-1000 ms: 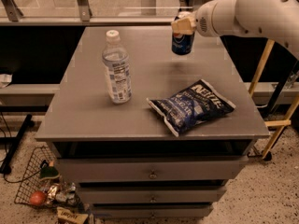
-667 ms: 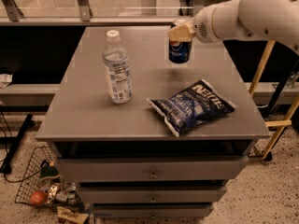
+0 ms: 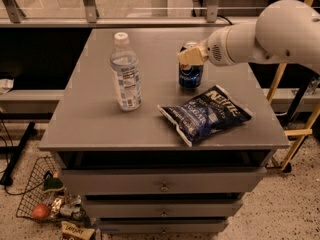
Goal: Move pepsi can near blue chip bag
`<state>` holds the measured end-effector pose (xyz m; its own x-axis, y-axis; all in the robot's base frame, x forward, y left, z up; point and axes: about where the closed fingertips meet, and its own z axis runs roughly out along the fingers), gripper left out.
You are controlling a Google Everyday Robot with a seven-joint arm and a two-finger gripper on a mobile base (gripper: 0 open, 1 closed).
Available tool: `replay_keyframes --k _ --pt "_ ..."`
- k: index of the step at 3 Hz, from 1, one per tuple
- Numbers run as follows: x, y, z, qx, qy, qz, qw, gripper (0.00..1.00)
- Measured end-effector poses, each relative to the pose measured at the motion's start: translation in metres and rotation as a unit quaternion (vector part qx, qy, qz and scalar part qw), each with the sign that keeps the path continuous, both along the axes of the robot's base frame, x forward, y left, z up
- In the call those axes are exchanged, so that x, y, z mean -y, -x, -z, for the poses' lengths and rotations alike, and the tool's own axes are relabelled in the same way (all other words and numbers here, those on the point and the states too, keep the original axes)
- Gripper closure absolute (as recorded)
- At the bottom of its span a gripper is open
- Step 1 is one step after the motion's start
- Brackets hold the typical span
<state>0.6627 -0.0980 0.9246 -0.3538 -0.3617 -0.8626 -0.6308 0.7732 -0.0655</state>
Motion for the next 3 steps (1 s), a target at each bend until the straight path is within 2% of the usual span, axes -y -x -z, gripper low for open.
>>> replay_keyframes --k 2,3 --pt "0.021 0.027 0.028 -0.009 -0.004 0.041 0.9991 1.0" --pt "0.023 0.028 0.028 -0.011 -0.004 0.043 0.999 1.0"
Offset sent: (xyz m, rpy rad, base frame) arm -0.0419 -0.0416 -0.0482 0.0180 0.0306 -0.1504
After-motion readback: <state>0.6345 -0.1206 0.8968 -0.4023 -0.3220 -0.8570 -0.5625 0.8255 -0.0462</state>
